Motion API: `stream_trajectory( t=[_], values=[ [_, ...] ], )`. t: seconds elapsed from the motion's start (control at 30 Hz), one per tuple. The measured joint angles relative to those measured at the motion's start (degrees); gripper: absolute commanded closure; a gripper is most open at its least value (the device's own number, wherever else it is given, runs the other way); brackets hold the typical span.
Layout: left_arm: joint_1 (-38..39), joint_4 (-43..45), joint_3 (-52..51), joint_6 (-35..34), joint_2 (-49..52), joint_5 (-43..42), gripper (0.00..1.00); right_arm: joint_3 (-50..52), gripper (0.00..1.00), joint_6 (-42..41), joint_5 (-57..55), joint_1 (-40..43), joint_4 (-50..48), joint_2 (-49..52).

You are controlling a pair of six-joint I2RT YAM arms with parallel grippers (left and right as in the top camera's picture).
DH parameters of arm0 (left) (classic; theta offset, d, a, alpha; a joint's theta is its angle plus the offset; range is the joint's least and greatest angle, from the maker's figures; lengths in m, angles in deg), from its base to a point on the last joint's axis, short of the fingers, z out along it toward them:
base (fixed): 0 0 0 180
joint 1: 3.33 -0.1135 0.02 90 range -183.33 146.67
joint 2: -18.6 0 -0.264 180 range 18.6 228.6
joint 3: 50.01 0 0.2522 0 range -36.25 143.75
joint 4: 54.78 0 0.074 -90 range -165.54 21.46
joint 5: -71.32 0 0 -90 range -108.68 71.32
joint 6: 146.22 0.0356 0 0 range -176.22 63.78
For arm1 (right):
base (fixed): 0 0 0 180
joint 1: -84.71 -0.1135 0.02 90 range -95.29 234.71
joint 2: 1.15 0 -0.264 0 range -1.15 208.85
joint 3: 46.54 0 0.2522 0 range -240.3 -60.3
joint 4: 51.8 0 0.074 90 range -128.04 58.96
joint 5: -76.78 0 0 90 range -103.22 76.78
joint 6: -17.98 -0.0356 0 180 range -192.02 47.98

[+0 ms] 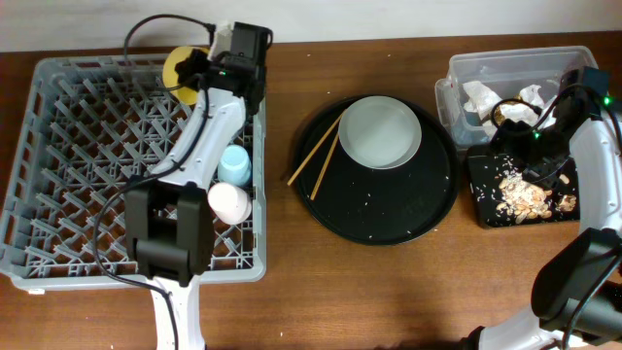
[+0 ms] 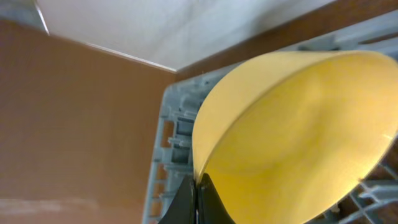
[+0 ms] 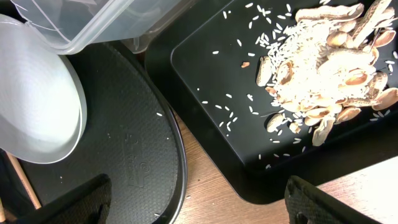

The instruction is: Sort waste into correct bins and load items into the dishwasher rack

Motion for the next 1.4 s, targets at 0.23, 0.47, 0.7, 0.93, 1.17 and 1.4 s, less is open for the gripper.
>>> stream_trajectory(
  t=[0.23,0.47,0.7,0.93,1.17,1.4],
  values=[
    [6.05,2.49,-0.04,8.74,0.0,0.98,1.0,0.0,0.1,0.02,-0.02,0.0,-0.07,0.0],
    [4.28,8.96,-0.35,9.35,0.0,8.48,0.22,0.0,0.1,0.02,-0.02,0.0,-0.15,0.0],
    [4.83,-4.13,-0.07,1.81,-4.76,-21.64,0.06,0.0,0.09,0.0,-0.15,0.0,-0.39,0.0],
    [-15.87,-16.5,11.76,-11.98,-6.1,-72.26,0.11,0.0,0.1,0.04,-0.17,0.0,-0.35,0.0],
    [-24.48,-14.78,12.41,-15.76,-0.61,-78.58,0.3,0.0,0.09,0.07,-0.17,0.0,0.28,0.0],
    [-24.48,-13.11,12.41,-16.02,6.32,-78.58,0.6,0.0,0.1,0.07,-0.17,0.0,0.44,-0.02]
  ],
)
